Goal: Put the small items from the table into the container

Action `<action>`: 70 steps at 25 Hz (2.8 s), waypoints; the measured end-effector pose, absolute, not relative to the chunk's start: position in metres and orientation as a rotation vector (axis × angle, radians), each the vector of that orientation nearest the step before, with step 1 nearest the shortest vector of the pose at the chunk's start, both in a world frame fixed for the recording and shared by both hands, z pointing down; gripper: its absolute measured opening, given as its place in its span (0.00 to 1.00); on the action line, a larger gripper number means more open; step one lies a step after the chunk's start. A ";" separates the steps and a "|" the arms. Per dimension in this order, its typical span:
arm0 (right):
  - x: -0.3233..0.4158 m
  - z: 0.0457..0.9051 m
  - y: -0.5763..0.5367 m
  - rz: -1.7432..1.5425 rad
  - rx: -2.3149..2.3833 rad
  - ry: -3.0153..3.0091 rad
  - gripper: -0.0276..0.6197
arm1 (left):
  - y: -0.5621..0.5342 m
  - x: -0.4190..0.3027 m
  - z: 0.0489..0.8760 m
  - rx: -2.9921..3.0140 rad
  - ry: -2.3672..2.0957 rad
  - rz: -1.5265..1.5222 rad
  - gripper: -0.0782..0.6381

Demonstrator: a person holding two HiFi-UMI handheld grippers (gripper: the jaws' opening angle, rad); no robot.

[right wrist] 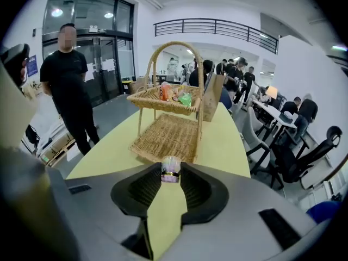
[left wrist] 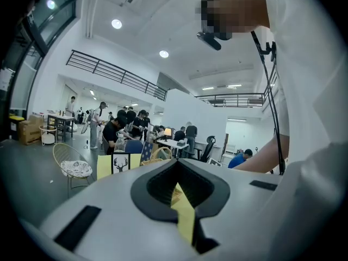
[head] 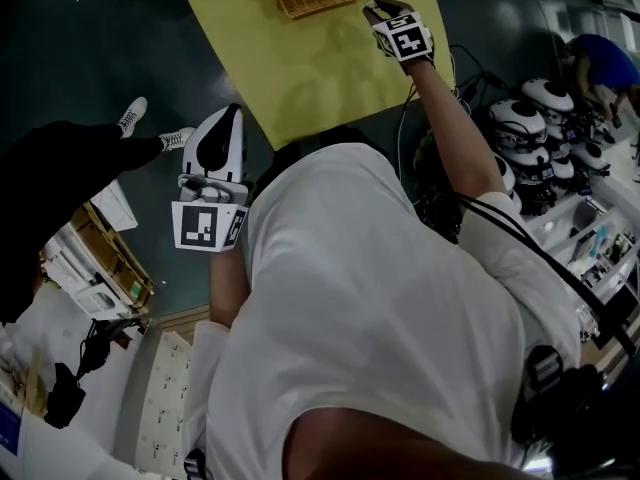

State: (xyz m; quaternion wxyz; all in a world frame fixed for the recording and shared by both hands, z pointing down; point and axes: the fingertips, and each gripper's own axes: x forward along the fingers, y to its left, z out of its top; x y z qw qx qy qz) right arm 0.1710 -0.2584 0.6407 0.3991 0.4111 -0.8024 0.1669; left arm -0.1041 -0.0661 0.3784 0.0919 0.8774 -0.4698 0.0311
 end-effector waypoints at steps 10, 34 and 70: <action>0.170 0.604 -0.282 0.340 1.059 -2.083 0.23 | -0.060 -0.092 0.375 2.628 -1.398 0.078 0.12; 0.131 0.548 -0.341 0.213 1.047 -2.159 0.23 | -0.068 -0.110 0.354 2.628 -1.508 0.021 0.12; 0.120 0.539 -0.360 0.259 1.101 -2.201 0.24 | -0.074 -0.118 0.356 2.612 -1.520 0.023 0.12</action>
